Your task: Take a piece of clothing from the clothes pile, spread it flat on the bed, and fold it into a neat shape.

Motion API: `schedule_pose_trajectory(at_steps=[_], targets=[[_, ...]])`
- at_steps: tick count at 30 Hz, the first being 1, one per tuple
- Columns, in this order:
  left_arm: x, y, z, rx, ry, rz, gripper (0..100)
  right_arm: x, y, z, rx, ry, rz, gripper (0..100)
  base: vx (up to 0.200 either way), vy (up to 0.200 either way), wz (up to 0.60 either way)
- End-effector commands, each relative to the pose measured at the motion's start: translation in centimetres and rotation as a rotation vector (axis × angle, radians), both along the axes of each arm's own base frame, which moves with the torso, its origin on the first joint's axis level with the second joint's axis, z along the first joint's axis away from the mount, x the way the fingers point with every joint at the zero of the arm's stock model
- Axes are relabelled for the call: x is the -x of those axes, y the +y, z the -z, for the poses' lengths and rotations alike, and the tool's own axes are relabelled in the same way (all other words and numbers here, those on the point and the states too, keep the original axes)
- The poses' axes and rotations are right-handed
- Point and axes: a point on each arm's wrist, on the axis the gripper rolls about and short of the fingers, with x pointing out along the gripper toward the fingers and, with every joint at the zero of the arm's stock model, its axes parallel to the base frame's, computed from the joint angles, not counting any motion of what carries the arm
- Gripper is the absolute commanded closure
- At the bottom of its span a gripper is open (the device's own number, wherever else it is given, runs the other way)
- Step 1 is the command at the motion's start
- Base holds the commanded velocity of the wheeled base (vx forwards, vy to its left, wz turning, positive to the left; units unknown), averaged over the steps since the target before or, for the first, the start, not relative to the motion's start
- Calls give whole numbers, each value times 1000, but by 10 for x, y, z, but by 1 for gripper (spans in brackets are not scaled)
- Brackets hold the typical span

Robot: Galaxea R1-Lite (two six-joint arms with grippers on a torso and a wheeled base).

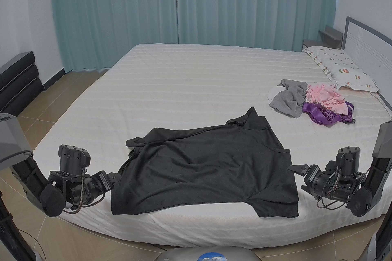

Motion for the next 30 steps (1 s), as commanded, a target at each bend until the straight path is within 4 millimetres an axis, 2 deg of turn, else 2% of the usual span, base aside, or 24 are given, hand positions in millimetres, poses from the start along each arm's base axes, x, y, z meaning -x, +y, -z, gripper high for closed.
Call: schedule_pose_trajectory(at_steps=[1,3,12,24,30], targets=[[-4,-1,-6,33,-26,-22,0,4,-4,0,-15,13,18,0,0,0,0],[-4,-2,-6,49,-24,-29,0,4,-4,-1,-22,11,22,0,0,0,0],[-5,-3,-5,50,-22,-27,0,5,-3,0,-24,8,20,0,0,200,0],[-7,-4,0,50,-11,-28,0,5,-2,0,-23,10,15,0,0,0,0],[-6,-9,2,49,-1,-6,0,5,-1,2,-23,14,14,0,200,0,0]])
